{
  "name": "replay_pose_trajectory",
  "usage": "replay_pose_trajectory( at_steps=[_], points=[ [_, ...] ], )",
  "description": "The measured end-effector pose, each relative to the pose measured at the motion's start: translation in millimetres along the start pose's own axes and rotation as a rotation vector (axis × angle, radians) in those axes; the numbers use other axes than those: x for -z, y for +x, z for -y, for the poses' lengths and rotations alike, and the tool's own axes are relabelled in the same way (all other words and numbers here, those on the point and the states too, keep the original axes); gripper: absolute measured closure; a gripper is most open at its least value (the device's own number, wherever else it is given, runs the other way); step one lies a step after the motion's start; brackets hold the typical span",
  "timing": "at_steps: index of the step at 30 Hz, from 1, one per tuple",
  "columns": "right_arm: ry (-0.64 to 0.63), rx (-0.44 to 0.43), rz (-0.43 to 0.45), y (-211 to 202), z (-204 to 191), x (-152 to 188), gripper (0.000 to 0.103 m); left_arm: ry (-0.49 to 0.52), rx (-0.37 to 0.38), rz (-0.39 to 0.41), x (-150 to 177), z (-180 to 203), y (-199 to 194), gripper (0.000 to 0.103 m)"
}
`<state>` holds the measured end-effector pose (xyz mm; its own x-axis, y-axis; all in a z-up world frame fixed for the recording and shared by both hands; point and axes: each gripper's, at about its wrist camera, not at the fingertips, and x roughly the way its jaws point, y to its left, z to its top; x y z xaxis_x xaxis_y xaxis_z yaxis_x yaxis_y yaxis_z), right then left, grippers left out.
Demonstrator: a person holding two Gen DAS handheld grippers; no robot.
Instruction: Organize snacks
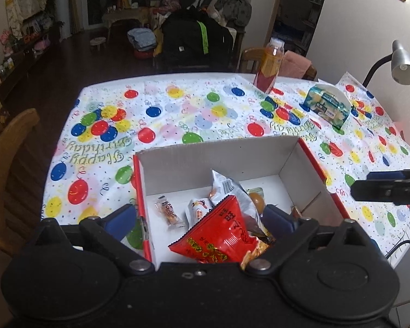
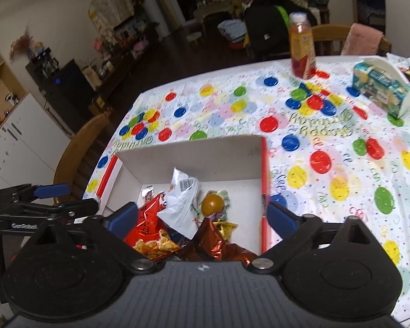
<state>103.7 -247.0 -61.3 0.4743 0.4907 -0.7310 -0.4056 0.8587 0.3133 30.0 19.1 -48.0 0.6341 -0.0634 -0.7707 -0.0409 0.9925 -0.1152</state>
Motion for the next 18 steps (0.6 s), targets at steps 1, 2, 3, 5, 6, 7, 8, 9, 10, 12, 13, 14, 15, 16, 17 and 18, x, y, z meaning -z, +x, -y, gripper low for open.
replay_pose_trajectory(
  at_steps=[1, 2, 3, 5, 6, 7, 8, 9, 10, 12, 13, 14, 15, 16, 17, 18],
  points=[
    [-0.002, 0.007, 0.012, -4, 0, 2, 0.0, 0.001, -0.002, 0.009, 1, 0, -3, 0.002],
    [-0.005, 0.012, 0.019, -6, -1, 4, 0.0, 0.002, -0.002, 0.019, 3, 1, -7, 0.002],
    [-0.005, 0.015, 0.025, -9, -1, 6, 0.0, 0.001, 0.002, 0.032, 5, 1, -12, 0.002],
    [-0.001, 0.016, 0.041, -15, -3, 11, 0.0, -0.002, 0.002, 0.057, 8, 1, -19, 0.001],
    [0.0, 0.017, 0.05, -17, -5, 13, 0.0, -0.002, -0.003, 0.066, 9, 2, -23, 0.001],
    [0.0, 0.019, 0.059, -19, -6, 16, 0.0, -0.003, -0.005, 0.073, 10, 2, -26, 0.001],
    [0.004, 0.022, 0.073, -22, -8, 18, 0.0, -0.008, -0.006, 0.08, 12, 2, -29, 0.001],
    [0.011, 0.021, 0.087, -24, -10, 21, 0.0, -0.014, -0.003, 0.084, 13, 1, -31, 0.001],
    [0.018, 0.015, 0.099, -26, -11, 24, 0.0, -0.021, 0.003, 0.085, 14, 1, -33, 0.001],
    [0.026, 0.012, 0.127, -30, -14, 31, 0.0, -0.042, 0.012, 0.095, 17, 0, -38, 0.001],
    [0.024, 0.019, 0.142, -31, -16, 35, 0.0, -0.049, 0.01, 0.099, 19, 1, -41, 0.001],
    [0.014, 0.03, 0.155, -33, -19, 38, 0.0, -0.055, 0.009, 0.102, 20, 1, -43, 0.001],
    [-0.003, 0.042, 0.168, -35, -22, 42, 0.0, -0.06, 0.013, 0.106, 21, 1, -46, 0.001],
    [-0.017, 0.052, 0.179, -37, -26, 45, 0.0, -0.061, 0.017, 0.108, 22, 1, -48, 0.001],
    [-0.034, 0.061, 0.19, -38, -29, 48, 0.0, -0.062, 0.018, 0.11, 23, 2, -50, 0.001],
    [-0.048, 0.065, 0.199, -40, -32, 50, 0.0, -0.061, 0.017, 0.112, 24, 3, -52, 0.001]
  ],
)
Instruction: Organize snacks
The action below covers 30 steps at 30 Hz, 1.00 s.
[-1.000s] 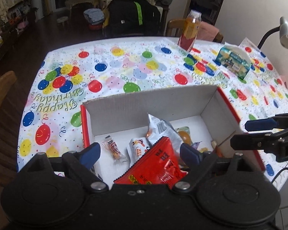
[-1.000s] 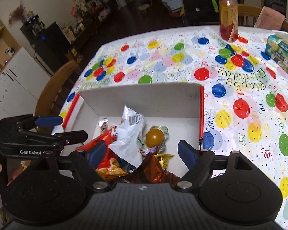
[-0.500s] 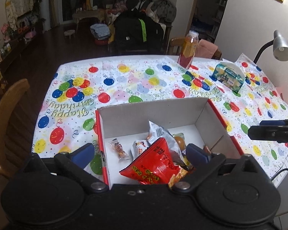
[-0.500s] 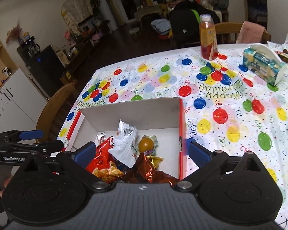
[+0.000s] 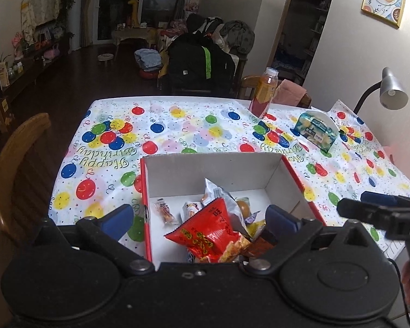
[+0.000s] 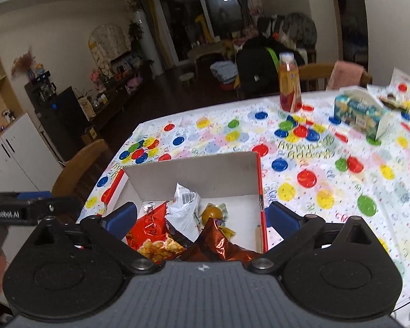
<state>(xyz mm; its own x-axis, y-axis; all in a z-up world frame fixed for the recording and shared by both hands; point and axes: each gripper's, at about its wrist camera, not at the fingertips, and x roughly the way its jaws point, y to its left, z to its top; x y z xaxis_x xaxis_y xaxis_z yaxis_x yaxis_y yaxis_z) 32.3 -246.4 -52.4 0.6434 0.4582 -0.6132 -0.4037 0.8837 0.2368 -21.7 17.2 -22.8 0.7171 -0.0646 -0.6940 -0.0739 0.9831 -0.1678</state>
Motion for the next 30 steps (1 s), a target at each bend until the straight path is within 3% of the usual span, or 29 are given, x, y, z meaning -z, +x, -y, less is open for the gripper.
replay_pose_trajectory(
  at_steps=[8, 15, 23, 30],
  points=[
    [0.015, 0.001, 0.045, -12, -19, 6, 0.0, 0.011, 0.01, 0.018, 3, 9, -14, 0.001],
    [0.076, 0.012, 0.024, -14, -22, 9, 0.0, 0.054, 0.016, 0.016, 7, 20, -17, 0.001],
    [0.049, 0.046, 0.092, -25, -28, 10, 0.0, 0.058, 0.014, 0.019, 10, 24, -17, 0.001],
    [0.052, 0.053, 0.088, -23, -27, 9, 0.0, 0.044, 0.015, 0.026, 10, 23, -18, 0.001]
  ],
)
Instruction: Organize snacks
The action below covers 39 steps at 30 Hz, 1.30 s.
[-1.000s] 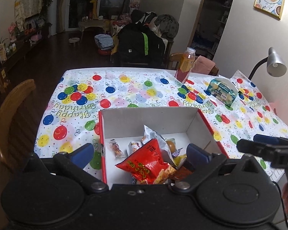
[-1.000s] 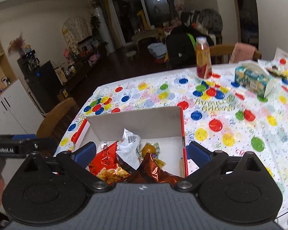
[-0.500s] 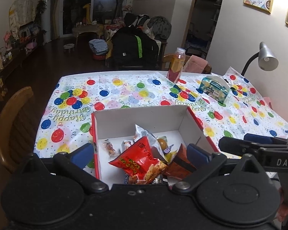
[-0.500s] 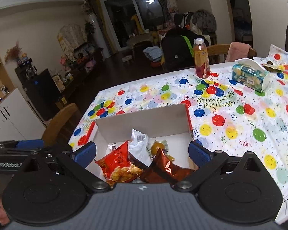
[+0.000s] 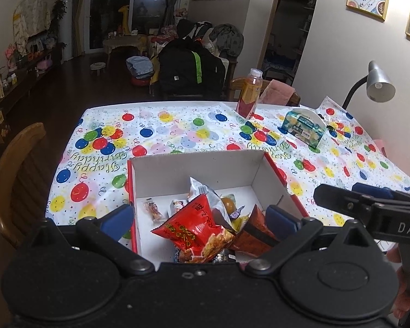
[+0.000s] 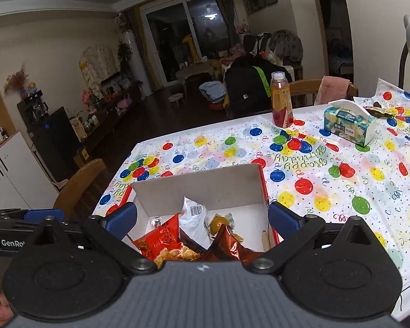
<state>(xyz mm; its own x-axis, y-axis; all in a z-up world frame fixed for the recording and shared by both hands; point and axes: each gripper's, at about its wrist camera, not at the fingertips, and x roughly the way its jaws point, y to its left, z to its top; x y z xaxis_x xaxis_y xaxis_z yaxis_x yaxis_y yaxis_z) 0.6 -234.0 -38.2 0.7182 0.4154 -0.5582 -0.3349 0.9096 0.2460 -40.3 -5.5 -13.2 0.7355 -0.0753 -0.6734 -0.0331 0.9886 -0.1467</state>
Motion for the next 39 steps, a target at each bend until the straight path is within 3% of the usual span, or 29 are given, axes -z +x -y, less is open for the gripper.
replay_pose_trajectory(
  at_steps=[19, 39],
  points=[
    [-0.002, 0.013, -0.004, -3, -5, 3, 0.0, -0.003, -0.013, 0.06, 0, 1, -15, 0.001],
    [0.022, 0.067, -0.052, -15, -5, 11, 0.0, -0.016, 0.037, 0.008, 11, 2, -15, 0.001]
  ],
)
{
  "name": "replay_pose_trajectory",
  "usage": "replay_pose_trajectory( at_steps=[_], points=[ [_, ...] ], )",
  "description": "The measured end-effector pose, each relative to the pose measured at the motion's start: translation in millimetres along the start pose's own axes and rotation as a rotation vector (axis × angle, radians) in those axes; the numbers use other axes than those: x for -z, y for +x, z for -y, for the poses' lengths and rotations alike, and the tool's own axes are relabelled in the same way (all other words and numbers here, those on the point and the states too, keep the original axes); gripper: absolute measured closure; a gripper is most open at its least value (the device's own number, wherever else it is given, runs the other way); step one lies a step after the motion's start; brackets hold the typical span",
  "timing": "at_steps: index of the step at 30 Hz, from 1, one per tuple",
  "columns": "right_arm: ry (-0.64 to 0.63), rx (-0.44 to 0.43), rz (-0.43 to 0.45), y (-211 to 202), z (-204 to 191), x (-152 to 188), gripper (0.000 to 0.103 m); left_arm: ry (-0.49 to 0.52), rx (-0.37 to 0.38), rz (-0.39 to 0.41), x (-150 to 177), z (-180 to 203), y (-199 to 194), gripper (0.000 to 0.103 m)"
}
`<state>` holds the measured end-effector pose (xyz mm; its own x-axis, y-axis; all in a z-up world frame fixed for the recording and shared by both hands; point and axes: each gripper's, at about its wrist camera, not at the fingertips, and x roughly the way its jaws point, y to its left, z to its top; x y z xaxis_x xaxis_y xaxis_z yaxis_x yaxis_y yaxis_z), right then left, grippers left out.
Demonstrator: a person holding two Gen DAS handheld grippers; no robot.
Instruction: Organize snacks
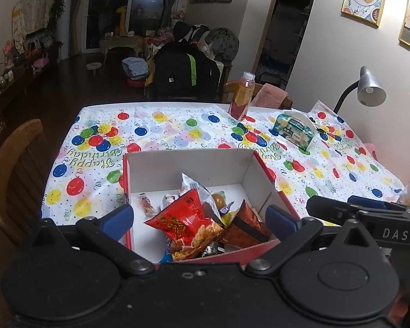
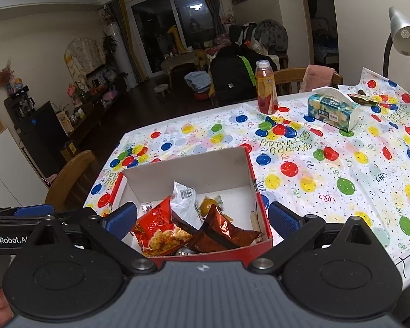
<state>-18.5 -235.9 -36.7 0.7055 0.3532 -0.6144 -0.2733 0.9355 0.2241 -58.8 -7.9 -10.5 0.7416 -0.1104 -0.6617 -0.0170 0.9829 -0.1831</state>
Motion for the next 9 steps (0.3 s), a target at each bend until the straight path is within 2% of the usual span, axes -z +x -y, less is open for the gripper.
replay_pose_trajectory(
  at_steps=[9],
  points=[
    [-0.004, 0.016, -0.025, 7, 8, -7, 0.0, -0.006, 0.011, -0.015, -4, 6, 12, 0.001]
  ],
)
